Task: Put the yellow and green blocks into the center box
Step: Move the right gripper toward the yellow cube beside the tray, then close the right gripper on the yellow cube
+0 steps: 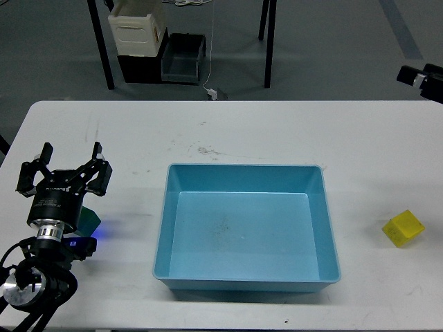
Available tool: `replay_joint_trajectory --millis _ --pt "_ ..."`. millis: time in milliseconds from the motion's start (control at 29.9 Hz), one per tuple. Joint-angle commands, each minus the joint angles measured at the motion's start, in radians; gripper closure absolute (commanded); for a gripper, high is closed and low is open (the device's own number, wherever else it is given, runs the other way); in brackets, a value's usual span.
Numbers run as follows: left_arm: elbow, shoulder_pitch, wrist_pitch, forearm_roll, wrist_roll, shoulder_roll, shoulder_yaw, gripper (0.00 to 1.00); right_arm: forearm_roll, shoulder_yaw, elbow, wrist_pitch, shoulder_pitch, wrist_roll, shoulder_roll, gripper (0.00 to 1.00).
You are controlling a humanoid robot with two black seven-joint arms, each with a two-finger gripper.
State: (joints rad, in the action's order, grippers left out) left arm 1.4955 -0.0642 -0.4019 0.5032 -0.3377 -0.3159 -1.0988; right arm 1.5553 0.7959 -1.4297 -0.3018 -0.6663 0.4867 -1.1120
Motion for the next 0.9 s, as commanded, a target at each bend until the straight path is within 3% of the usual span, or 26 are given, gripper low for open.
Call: replay_joint_trajectory --millis 0,434,869 --pt "-0.011 0.000 0.000 0.000 0.000 0.003 0.000 0.00 0.093 -0.208 -0.015 0.000 -0.111 0.002 -0.103 0.01" --pt "-0.040 0.006 -0.002 0.000 0.002 0.026 0.005 0.00 0.284 -0.601 0.005 -0.011 -0.127 0.002 -0.123 0.01" --pt "-0.064 0.009 -0.005 0.000 0.000 0.040 0.008 0.00 0.299 -0.624 0.126 -0.141 -0.154 0.002 0.035 0.00"
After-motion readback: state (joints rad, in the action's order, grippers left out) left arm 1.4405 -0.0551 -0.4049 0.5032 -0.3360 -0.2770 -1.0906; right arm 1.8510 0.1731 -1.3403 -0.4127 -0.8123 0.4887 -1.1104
